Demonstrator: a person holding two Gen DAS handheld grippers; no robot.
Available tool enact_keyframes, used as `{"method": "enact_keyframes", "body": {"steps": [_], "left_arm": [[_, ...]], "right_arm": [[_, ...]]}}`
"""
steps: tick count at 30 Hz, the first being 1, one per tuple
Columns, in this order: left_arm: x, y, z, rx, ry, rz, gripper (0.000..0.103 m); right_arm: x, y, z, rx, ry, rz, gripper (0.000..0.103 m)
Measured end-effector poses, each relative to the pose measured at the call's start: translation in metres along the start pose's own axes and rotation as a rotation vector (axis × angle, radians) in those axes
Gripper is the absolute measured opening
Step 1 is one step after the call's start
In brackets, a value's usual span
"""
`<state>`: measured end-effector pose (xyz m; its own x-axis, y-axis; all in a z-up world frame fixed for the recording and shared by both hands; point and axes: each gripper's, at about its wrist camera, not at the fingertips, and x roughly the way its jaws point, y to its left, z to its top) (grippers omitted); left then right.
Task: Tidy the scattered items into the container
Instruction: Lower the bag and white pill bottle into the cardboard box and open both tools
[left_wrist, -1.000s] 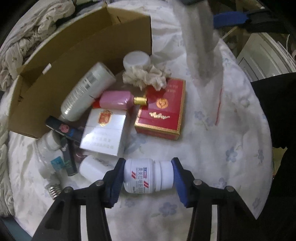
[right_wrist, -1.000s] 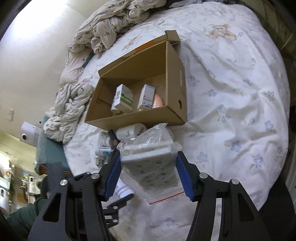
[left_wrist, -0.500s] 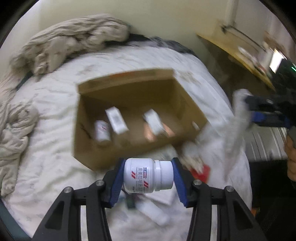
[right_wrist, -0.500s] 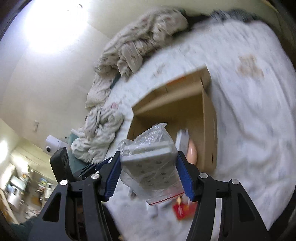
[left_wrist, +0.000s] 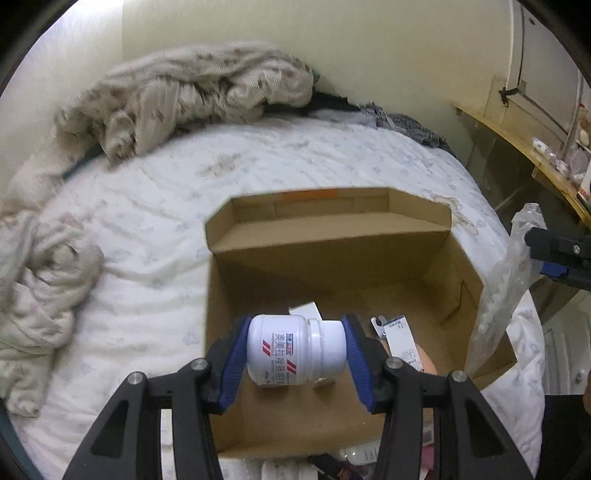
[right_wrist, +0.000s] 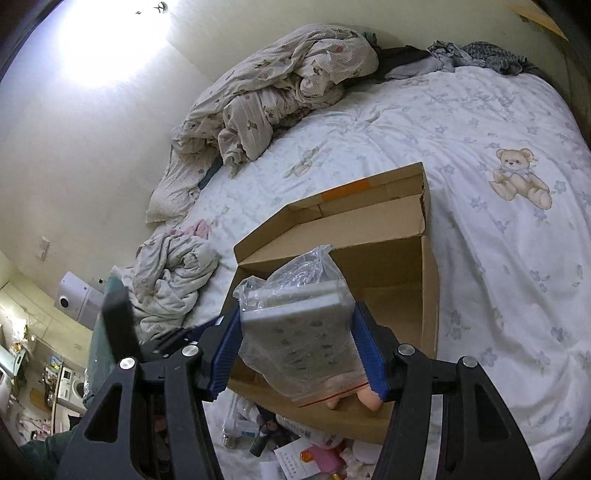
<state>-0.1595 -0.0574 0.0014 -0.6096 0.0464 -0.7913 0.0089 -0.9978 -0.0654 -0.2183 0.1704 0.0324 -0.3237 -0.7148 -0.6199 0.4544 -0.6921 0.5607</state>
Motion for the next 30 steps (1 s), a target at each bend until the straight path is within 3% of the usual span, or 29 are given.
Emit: {"method": "enact_keyframes", "body": {"steps": [8, 15, 16, 19, 25, 30], "left_arm": [[0.045, 0.004, -0.005, -0.039, 0.134, -0.020, 0.050], [0.053, -0.005, -0.013, -0.012, 0.160, 0.003, 0.050], [0.053, -0.004, -0.014, -0.021, 0.166, 0.002, 0.052], [0.052, 0.003, -0.015, -0.069, 0.177, -0.007, 0.077], [0.040, 0.021, -0.014, -0.196, 0.153, -0.090, 0.078], [0.034, 0.022, -0.016, -0.199, 0.139, -0.082, 0.078]], "right_arm": [[0.024, -0.004, -0.007, -0.051, 0.048, -0.113, 0.062], [0.053, 0.002, -0.025, -0.126, 0.149, -0.178, 0.062], [0.057, 0.002, -0.028, -0.133, 0.165, -0.185, 0.062], [0.067, 0.001, -0.036, -0.149, 0.206, -0.204, 0.062], [0.075, 0.001, -0.042, -0.178, 0.240, -0.225, 0.062], [0.082, 0.004, -0.047, -0.229, 0.261, -0.291, 0.062]]}}
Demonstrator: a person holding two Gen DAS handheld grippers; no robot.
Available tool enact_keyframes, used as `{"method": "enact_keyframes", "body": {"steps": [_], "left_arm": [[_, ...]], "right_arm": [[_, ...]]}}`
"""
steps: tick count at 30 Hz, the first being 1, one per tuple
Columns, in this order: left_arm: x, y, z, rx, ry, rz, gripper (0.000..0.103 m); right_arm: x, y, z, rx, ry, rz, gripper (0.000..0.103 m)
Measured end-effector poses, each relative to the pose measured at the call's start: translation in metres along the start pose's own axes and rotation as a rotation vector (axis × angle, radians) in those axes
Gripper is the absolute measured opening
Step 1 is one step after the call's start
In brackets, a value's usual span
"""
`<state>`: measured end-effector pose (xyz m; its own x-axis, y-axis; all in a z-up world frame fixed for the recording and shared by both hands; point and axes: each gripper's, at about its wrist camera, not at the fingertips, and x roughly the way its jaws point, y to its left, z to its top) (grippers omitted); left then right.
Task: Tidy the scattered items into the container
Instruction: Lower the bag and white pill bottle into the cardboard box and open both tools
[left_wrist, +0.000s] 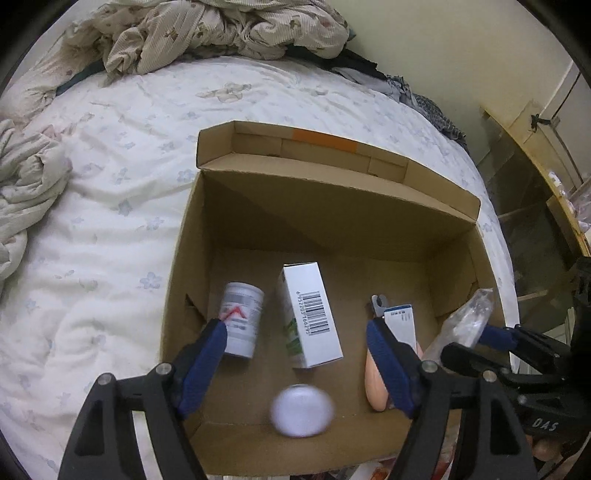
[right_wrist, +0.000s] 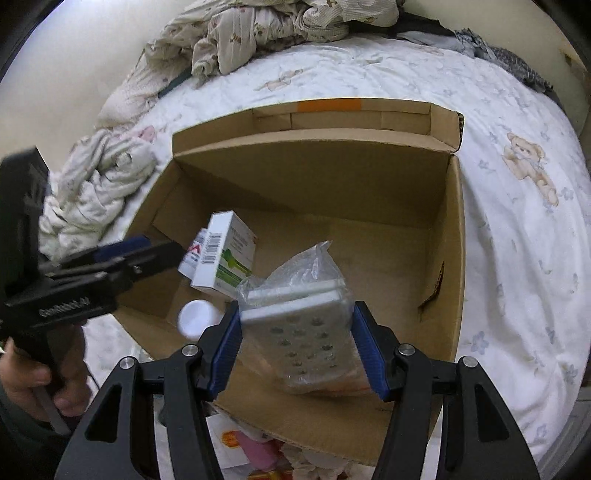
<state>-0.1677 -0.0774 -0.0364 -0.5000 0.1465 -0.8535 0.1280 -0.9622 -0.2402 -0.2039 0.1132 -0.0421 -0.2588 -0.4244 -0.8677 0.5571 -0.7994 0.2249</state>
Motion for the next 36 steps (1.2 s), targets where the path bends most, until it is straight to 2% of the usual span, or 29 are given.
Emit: {"method": "enact_keyframes", "body": {"steps": [5, 7, 9, 20, 24, 32, 36], "left_arm": [[0.000, 0.000, -0.001, 0.010, -0.001, 0.013, 0.078], [0.000, 0.000, 0.000, 0.011, 0.002, 0.014, 0.078], [0.002, -0.001, 0.002, 0.015, 0.004, 0.014, 0.078], [-0.013, -0.007, 0.000, 0.021, -0.023, 0.020, 0.078], [-0.034, -0.019, -0.006, 0.071, -0.036, 0.083, 0.078], [-0.082, -0.028, -0.038, 0.128, 0.004, 0.116, 0.078], [-0.102, -0.027, -0.055, 0.136, 0.017, 0.134, 0.078]], "right_arm": [[0.003, 0.002, 0.000, -0.021, 0.016, -0.042, 0.064], [0.003, 0.002, 0.001, -0.012, 0.020, -0.036, 0.069], [0.001, 0.001, 0.003, 0.009, 0.011, -0.036, 0.082], [-0.051, -0.010, 0.014, 0.100, -0.170, 0.015, 0.082], [-0.067, -0.016, 0.011, 0.135, -0.204, 0.040, 0.082], [-0.099, -0.021, -0.004, 0.171, -0.254, 0.082, 0.082], [-0.116, -0.017, -0.015, 0.148, -0.265, 0.104, 0.082]]}}
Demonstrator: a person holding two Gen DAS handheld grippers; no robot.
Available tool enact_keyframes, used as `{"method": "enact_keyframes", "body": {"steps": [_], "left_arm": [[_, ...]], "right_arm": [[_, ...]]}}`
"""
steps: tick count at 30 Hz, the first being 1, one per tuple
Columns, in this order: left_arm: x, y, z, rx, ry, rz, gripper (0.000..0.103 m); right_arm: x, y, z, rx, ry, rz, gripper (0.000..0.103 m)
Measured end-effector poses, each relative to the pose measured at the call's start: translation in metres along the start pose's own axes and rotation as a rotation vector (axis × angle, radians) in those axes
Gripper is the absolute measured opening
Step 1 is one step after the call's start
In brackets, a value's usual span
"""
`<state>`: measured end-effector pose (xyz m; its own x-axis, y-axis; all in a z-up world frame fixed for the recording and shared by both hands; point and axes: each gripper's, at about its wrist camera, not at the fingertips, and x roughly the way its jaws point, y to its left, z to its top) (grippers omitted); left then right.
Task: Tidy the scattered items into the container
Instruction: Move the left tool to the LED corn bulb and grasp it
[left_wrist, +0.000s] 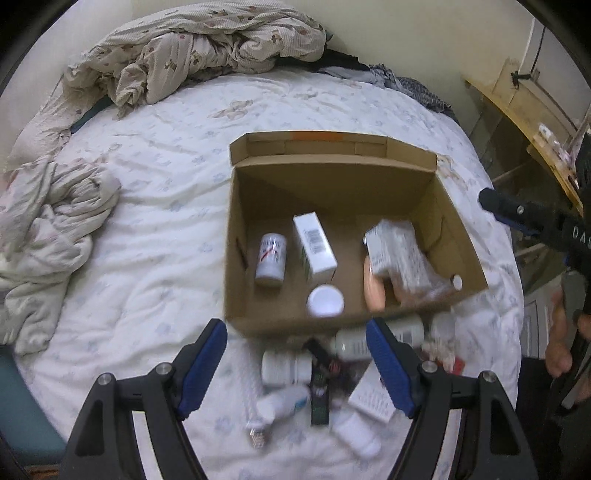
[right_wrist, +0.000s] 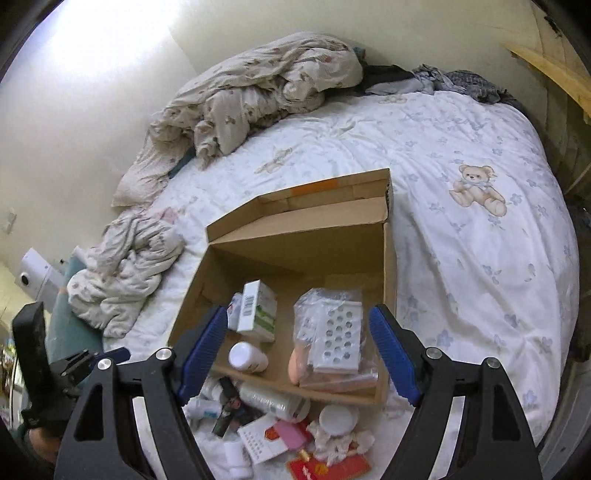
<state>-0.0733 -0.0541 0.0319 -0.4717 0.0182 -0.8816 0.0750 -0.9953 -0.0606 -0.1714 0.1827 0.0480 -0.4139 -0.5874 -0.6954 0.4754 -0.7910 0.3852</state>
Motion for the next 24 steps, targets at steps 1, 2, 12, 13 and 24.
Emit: {"method": "enact_keyframes", "body": {"steps": [1, 2, 12, 13, 24], "left_arm": [[-0.003, 0.001, -0.003, -0.001, 0.001, 0.002, 0.078], [-0.006, 0.002, -0.007, -0.001, 0.003, 0.005, 0.078], [0.002, 0.025, -0.037, -0.057, 0.076, 0.012, 0.078], [0.004, 0.027, -0.038, -0.060, 0.082, 0.016, 0.078], [0.008, 0.043, -0.051, -0.081, 0.113, 0.005, 0.078]], "right_arm": [[-0.007, 0.002, -0.003, -0.021, -0.004, -0.009, 0.082], [-0.014, 0.005, -0.007, -0.046, -0.010, -0.019, 0.082], [-0.040, 0.018, -0.059, -0.075, 0.062, 0.060, 0.082], [-0.038, 0.020, -0.062, -0.080, 0.070, 0.061, 0.082], [-0.026, 0.018, -0.057, -0.017, 0.074, 0.084, 0.082]]}}
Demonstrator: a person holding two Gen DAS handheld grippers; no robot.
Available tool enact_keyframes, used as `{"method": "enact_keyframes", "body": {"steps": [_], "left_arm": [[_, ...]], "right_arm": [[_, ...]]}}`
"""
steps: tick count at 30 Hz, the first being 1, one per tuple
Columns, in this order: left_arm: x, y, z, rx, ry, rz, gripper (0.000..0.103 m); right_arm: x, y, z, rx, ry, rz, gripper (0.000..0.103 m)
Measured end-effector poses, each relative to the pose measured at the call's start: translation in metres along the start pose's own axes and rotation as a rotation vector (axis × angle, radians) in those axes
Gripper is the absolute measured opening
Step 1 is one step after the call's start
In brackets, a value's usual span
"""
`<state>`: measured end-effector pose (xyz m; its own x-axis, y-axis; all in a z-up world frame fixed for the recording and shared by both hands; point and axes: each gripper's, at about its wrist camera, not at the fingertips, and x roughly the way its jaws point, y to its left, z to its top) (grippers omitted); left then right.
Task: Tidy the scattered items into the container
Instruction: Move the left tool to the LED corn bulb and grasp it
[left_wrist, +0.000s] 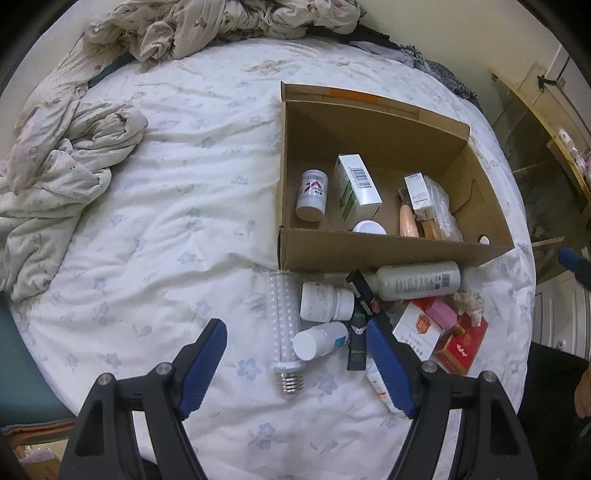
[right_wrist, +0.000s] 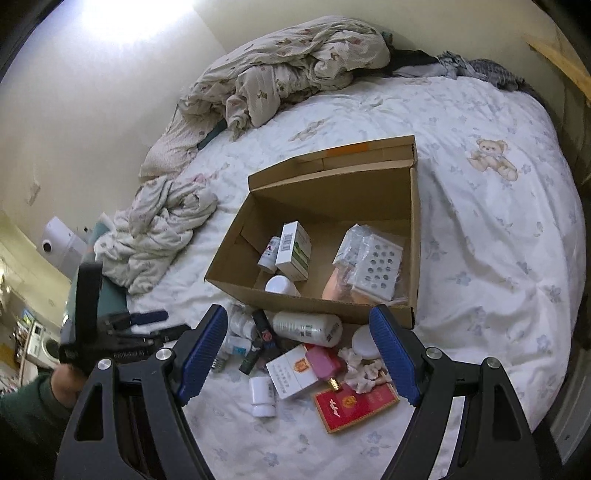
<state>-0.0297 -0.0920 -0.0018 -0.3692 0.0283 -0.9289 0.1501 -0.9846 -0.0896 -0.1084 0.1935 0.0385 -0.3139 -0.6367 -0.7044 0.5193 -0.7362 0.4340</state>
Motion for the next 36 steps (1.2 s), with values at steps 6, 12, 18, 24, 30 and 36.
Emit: {"method": "enact_keyframes", "body": {"steps": [6, 12, 18, 24, 30, 36], "left_arm": [[0.007, 0.013, -0.007, -0.018, 0.033, -0.009, 0.078], [0.028, 0.028, -0.011, -0.080, 0.093, 0.008, 0.078], [0.062, 0.019, -0.012, -0.041, 0.165, 0.074, 0.073], [0.075, 0.011, -0.013, 0.026, 0.181, 0.135, 0.071], [0.089, 0.019, -0.016, 0.021, 0.231, 0.144, 0.070], [0.113, 0.025, -0.022, -0.004, 0.296, 0.119, 0.065]], "right_arm": [[0.000, -0.013, 0.002, 0.071, 0.010, 0.005, 0.082], [0.004, -0.021, 0.005, 0.117, 0.021, 0.002, 0.082], [0.007, -0.022, 0.004, 0.118, 0.033, -0.012, 0.082], [0.016, -0.017, 0.003, 0.103, 0.060, -0.011, 0.082], [0.020, -0.011, 0.002, 0.077, 0.069, -0.016, 0.082], [0.022, -0.012, 0.000, 0.071, 0.078, -0.028, 0.082]]}}
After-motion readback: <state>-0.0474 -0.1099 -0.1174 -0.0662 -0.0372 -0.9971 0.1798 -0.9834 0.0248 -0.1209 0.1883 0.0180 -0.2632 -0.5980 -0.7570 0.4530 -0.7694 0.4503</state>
